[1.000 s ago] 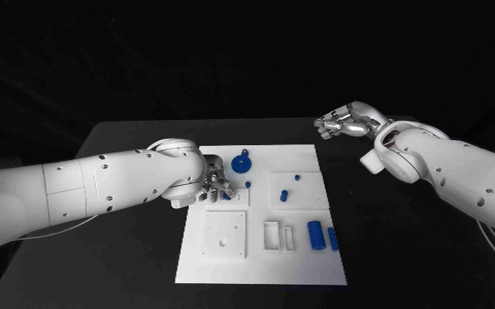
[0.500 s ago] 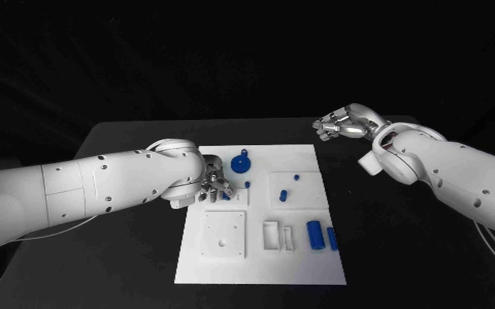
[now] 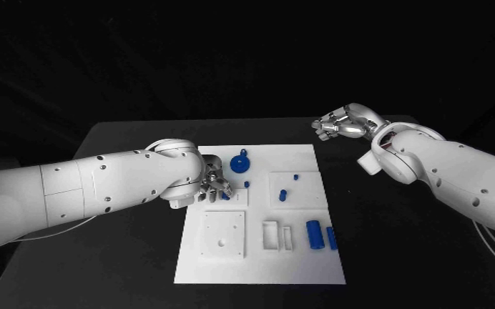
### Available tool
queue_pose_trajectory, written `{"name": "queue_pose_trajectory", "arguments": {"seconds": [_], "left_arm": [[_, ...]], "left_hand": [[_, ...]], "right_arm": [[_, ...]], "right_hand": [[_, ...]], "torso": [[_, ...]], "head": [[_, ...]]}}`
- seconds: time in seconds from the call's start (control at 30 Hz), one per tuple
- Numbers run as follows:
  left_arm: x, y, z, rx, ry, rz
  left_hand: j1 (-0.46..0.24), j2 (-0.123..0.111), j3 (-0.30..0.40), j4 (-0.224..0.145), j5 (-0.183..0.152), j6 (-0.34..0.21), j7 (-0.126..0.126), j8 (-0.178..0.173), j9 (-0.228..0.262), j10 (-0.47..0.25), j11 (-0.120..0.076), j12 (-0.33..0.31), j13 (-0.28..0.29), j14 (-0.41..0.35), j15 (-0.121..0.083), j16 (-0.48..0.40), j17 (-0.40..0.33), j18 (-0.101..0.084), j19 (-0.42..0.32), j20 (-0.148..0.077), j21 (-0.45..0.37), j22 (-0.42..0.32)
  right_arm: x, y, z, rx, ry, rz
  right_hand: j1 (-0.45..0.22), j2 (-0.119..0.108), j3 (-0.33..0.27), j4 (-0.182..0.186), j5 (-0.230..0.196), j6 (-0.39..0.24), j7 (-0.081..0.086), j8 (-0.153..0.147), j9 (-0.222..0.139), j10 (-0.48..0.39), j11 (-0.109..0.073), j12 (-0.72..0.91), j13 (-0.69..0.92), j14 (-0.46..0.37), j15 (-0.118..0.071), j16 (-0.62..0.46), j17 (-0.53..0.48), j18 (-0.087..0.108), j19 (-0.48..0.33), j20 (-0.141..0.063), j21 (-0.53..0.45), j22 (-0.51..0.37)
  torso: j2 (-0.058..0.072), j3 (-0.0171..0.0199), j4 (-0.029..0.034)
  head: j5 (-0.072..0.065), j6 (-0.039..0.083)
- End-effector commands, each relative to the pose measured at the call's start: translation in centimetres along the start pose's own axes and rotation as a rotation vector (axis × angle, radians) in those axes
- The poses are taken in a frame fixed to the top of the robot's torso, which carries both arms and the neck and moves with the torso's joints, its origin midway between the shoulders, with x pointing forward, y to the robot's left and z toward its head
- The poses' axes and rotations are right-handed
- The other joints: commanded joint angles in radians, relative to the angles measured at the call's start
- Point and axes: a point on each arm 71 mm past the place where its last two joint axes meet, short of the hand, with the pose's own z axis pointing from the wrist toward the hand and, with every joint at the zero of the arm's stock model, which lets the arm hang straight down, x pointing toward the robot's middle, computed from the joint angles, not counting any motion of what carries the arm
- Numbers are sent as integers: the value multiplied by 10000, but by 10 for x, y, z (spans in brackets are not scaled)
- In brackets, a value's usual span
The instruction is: Assemble the parts on the task board
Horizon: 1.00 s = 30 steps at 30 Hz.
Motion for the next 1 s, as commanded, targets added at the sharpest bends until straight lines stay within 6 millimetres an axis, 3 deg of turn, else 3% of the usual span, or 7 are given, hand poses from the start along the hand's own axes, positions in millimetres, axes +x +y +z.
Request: {"name": "queue_pose_trajectory", "arguments": {"seconds": [0.03,0.1,0.23,0.67,1.0], "left_arm": [[5,-3,1,178,120,74],[5,-3,1,183,114,71],[5,-3,1,190,106,67],[5,-3,1,207,114,74],[4,-2,2,170,40,27]], "left_hand": [[57,-51,-23,94,-84,1486,-1246,-7,-20,283,-274,51,1,24,-21,43,-15,-71,52,-9,-52,170],[37,-69,-48,127,-127,1487,-1249,-7,-24,283,-275,52,2,21,-24,38,-24,-69,54,-9,-56,169],[-59,-61,-207,313,-704,1511,-1262,-6,-40,283,-277,60,7,26,-24,43,-19,-79,62,-11,-73,166],[-222,-328,-496,667,-893,1536,-1291,-7,-71,282,-287,65,18,19,-33,48,-27,-102,85,-23,-122,170],[-260,-385,-566,851,-1094,1555,-1295,-5,-78,283,-290,67,21,20,-39,47,-30,-105,91,-28,-132,171]], "right_arm": [[0,1,0,-96,61,27],[0,1,0,-95,61,27],[1,1,0,-94,71,29],[1,0,0,-74,83,31],[1,-1,0,-58,79,32]], "right_hand": [[48,32,-30,2,37,-71,26,-39,-11,-75,-17,-26,-13,-60,-1,-25,-15,63,-69,32,42,-8],[48,32,-30,2,37,-71,26,-39,-11,-75,-17,-26,-13,-60,-1,-25,-15,63,-69,32,42,-8],[48,34,-34,-2,39,-73,27,-39,-11,-76,-17,-26,-12,-61,-1,-25,-15,63,-70,32,42,-8],[40,35,-64,-41,89,-84,30,-38,-11,-79,-14,-26,-12,-69,1,-24,-15,65,-77,35,42,-9],[40,35,-64,-41,89,-84,30,-38,-11,-79,-14,-26,-12,-69,1,-24,-15,65,-77,35,42,-9]], "torso": [[1,-1,6],[1,0,6],[3,-1,0],[2,1,0],[3,-1,3]], "head": [[-7,-7],[-11,-7],[-17,-11],[-33,-8],[-42,-6]]}}
